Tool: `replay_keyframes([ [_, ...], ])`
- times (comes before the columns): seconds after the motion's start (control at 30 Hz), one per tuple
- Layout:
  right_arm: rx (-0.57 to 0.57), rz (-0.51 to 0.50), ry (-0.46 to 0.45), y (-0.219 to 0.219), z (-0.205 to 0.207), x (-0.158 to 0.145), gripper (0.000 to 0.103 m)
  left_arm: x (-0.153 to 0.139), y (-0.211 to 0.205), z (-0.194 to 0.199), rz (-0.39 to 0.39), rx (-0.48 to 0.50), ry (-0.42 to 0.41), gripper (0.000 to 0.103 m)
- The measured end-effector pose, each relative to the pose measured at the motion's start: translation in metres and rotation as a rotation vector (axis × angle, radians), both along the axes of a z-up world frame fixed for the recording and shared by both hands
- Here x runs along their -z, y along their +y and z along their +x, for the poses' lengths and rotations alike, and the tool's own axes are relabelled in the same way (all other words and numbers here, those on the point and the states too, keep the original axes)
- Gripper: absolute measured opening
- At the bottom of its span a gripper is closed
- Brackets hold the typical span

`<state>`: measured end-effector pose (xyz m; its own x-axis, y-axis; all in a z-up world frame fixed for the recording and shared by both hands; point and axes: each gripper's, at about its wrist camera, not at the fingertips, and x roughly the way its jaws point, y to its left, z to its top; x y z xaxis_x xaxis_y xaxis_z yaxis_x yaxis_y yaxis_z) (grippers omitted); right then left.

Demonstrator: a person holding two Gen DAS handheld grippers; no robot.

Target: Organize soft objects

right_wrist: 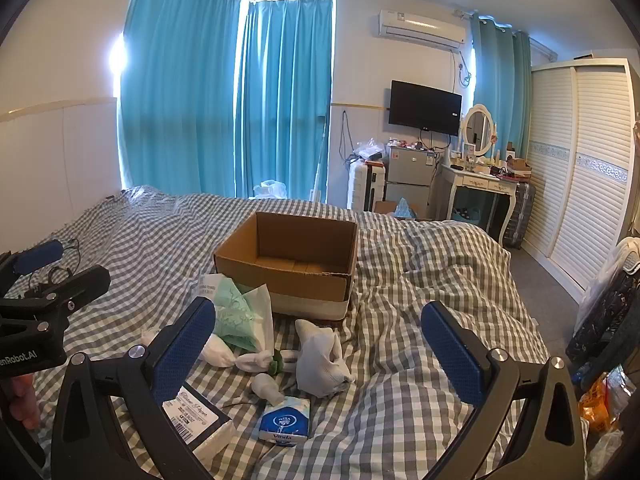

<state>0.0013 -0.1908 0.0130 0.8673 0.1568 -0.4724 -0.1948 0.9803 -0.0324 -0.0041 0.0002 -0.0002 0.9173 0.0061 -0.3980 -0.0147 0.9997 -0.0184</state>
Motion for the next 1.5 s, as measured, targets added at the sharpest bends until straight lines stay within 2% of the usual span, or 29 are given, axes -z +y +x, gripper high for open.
replay_keyframes([
  [1.1,-0.002,-0.01,-0.002,0.003,0.0,-0.005,0.103,-0.007,0.005,0.001,-0.002,0.005,-0.013,0.1],
  [1.5,0.006,-0.06,-0.035,-0.005,0.006,-0.017,0.103,-0.019,-0.009,0.012,0.003,0.054,-0.009,0.1],
])
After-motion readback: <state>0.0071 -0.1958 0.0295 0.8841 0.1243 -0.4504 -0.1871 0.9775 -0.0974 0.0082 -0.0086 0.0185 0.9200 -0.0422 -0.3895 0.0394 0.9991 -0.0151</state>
